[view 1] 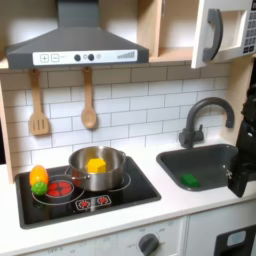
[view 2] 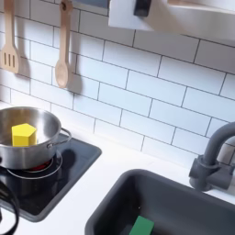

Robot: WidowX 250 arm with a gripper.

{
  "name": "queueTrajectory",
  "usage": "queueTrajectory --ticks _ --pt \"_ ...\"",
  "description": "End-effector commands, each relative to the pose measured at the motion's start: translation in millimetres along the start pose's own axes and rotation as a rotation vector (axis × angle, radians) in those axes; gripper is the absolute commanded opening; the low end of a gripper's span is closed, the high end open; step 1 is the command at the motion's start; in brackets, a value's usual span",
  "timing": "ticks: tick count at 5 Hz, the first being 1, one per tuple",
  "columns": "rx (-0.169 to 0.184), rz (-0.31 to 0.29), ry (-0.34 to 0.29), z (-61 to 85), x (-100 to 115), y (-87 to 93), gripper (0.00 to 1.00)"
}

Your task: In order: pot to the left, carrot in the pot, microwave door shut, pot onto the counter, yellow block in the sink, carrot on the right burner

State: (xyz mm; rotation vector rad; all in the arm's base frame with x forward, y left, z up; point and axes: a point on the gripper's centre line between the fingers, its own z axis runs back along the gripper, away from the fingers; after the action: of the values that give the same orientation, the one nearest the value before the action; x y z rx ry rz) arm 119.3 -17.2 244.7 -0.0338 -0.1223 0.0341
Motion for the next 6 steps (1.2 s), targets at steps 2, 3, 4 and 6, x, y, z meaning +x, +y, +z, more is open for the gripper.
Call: queueTrajectory --ticks 2,3,4,6 --pt "0.005 0.041 -0.005 -1.9 11.3 9.5 1.00" --pt "0.029 0.061 0.007 -6.8 19.3 18.5 1.00" --pt "0.050 0.083 0.001 -6.9 31.3 27.9 1.00" --pt "0.074 0.161 -0.048 -9.3 64.7 53.2 0.00"
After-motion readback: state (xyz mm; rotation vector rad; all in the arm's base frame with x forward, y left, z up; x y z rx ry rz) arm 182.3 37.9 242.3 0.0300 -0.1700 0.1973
